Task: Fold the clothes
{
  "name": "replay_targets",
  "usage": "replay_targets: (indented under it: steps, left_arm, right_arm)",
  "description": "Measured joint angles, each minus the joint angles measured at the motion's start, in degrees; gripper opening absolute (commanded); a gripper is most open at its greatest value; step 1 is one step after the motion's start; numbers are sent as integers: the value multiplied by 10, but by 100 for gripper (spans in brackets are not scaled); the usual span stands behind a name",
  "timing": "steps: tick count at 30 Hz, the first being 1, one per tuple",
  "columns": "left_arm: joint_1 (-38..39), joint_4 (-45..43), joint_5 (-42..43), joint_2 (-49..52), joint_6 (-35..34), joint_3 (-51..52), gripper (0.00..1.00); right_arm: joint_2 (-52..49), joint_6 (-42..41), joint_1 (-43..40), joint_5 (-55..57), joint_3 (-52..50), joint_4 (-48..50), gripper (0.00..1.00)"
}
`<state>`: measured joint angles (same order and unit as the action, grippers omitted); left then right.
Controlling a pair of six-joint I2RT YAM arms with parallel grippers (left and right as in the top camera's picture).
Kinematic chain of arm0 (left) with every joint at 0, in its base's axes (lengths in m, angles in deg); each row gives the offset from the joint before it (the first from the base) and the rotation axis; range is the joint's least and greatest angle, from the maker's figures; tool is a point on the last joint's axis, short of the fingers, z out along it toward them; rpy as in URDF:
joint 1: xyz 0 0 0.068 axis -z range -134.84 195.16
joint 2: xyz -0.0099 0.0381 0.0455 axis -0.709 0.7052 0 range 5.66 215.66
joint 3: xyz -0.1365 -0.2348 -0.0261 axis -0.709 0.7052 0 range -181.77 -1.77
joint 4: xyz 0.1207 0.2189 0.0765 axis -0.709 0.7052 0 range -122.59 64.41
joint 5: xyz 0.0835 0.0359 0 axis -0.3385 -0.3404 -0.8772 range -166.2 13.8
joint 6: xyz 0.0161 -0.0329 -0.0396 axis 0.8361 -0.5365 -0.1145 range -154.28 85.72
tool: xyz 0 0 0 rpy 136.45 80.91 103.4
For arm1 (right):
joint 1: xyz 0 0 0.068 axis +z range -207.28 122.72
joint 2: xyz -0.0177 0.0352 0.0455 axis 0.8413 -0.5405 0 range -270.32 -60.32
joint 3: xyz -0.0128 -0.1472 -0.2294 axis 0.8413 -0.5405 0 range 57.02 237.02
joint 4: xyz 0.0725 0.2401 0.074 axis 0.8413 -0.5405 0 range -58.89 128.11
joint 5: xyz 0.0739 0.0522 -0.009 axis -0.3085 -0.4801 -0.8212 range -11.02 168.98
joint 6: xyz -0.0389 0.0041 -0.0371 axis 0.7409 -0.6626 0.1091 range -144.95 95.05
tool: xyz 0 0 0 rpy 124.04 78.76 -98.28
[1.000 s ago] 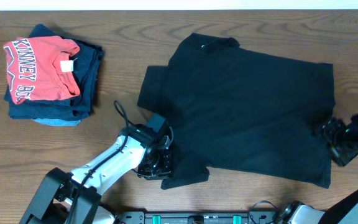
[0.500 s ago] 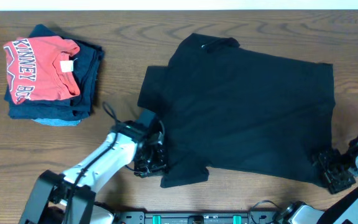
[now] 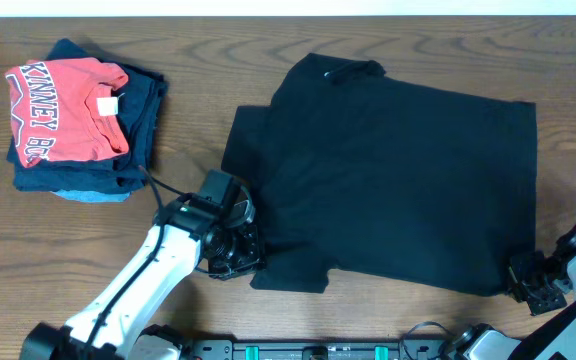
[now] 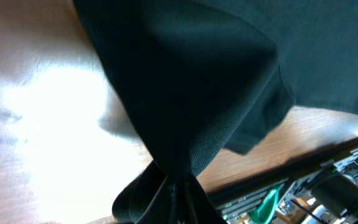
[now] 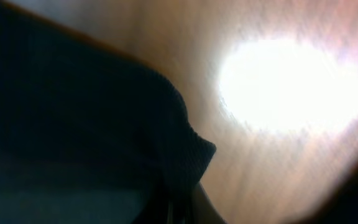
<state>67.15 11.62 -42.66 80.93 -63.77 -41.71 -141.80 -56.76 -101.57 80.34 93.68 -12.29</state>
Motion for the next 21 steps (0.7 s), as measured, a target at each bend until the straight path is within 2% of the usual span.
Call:
replay_targets:
  steps: [8,16,21]
  left_arm:
    - [-33,106,-28,-80,-1,-12,6]
    - [-49,207,-41,-153,-6,-19,6]
    - [-49,197,-39,-191,-7,-58,6]
  right_arm:
    - [26,29,7,-59,118,-139,1]
    - [123,42,10,-80,198,-268,1]
    - [182,44,10,-81,211,-283,1]
